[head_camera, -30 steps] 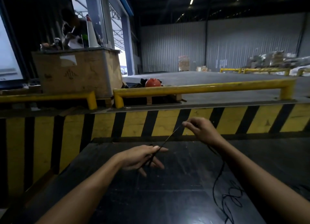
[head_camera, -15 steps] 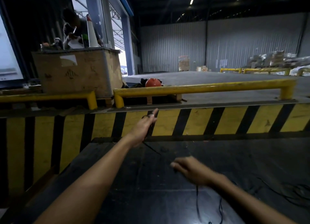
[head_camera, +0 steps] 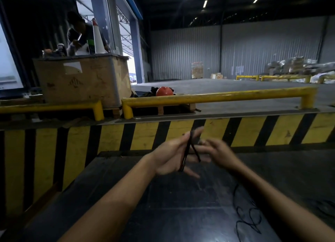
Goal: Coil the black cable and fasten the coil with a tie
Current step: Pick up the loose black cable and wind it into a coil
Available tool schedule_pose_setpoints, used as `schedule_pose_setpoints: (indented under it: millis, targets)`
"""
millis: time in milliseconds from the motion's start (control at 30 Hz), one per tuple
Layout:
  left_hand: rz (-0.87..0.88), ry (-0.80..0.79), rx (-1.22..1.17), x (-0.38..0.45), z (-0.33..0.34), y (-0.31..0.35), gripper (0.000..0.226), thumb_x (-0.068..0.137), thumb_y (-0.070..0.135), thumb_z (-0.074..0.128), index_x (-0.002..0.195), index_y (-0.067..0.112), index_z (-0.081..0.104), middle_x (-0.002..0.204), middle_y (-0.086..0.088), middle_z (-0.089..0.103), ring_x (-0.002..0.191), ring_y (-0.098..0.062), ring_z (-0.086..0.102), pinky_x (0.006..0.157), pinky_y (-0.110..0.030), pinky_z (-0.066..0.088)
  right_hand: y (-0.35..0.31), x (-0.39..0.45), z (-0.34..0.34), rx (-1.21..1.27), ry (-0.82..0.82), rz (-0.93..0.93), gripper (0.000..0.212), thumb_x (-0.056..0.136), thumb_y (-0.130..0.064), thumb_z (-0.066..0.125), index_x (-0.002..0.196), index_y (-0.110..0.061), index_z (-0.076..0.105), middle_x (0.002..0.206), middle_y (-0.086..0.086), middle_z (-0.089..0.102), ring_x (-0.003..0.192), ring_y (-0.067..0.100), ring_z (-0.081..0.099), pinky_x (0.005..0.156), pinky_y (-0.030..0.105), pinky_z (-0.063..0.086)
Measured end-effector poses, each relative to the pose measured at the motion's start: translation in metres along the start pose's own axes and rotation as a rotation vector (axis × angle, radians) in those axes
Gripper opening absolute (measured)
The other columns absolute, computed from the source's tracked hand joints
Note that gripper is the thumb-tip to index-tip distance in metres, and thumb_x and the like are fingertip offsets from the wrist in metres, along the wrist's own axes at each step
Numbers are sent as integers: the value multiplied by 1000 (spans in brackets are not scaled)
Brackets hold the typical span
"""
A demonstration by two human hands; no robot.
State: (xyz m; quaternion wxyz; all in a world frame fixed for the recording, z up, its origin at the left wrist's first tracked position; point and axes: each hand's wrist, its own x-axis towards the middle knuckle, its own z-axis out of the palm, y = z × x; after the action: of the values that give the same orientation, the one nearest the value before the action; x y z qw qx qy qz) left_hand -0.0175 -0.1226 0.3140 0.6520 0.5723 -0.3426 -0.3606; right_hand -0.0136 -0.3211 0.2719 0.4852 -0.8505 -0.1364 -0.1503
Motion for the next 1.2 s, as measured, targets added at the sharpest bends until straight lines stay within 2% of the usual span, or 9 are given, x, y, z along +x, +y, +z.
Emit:
schedule_pose_setpoints:
  millis: [100, 267, 433, 533, 667, 800, 967, 1067, 1200]
  targets:
    - [173, 203, -75, 15, 3, 19, 39, 99, 46, 21, 130, 51, 44, 135, -4, 53, 124, -29, 50, 93, -64, 43, -3, -37, 69, -91, -278, -20, 27, 98, -29, 39, 87, -20, 62, 71, -11, 56, 61, -5, 54, 63, 21, 42]
    - [135, 493, 472, 10, -26, 25, 44, 102, 37, 21, 145, 39, 26, 151, -14, 37, 133, -30, 42, 95, -40, 36, -20, -40, 49, -235, -397, -38, 35, 96, -34, 42, 85, -6, 60, 70, 3, 57, 61, 14, 53, 61, 31, 43]
    - [-99, 515, 904, -3, -49, 9, 45, 101, 41, 26, 145, 34, 32, 140, -6, 50, 132, -23, 43, 106, -41, 36, -42, -10, -25, -312, -362, -100, 14, 92, -29, 51, 84, -26, 62, 80, -2, 62, 70, 3, 60, 62, 22, 47]
    - [-259, 422, 1029, -8, -49, 9, 47, 99, 44, 28, 138, 24, 45, 134, -4, 56, 127, -22, 47, 106, -42, 36, -50, 10, -68, -334, -158, -182, 8, 88, -26, 57, 83, -25, 63, 77, -1, 63, 69, 6, 61, 63, 29, 52]
    - [-277, 225, 855, -8, -29, 17, 42, 99, 46, 23, 139, 39, 35, 123, -1, 67, 122, -16, 52, 94, -40, 43, -49, 31, -84, -382, 121, -244, 10, 87, -25, 58, 93, -19, 64, 84, -1, 65, 80, 11, 63, 70, 31, 54]
    - [-163, -29, 254, 2, -14, 14, 37, 98, 46, 24, 127, 52, 46, 128, -8, 62, 122, -23, 56, 93, -53, 47, -36, 33, -56, -245, 240, -146, 14, 94, -26, 49, 93, -19, 61, 82, -3, 60, 75, 13, 59, 61, 23, 43]
    - [159, 126, -157, 23, -2, 34, 39, 97, 46, 24, 127, 46, 49, 148, -10, 41, 135, -32, 40, 88, -62, 46, -6, -21, 45, -157, -210, 11, 23, 98, -29, 37, 92, -29, 60, 85, -9, 61, 74, -3, 58, 68, 23, 50]
    - [177, 336, 22, 30, -18, 26, 40, 99, 45, 21, 134, 49, 39, 157, -8, 26, 143, -34, 24, 95, -64, 36, -14, -45, 64, -238, -349, -84, 18, 98, -30, 39, 84, -28, 49, 69, -13, 51, 58, -4, 52, 56, 15, 38]
    - [19, 526, 604, 15, -42, 7, 43, 100, 44, 24, 142, 43, 31, 156, -6, 29, 143, -29, 25, 111, -56, 29, -26, -27, 8, -413, -433, -71, 16, 96, -32, 44, 90, -25, 57, 78, -8, 55, 70, 7, 56, 63, 24, 46]
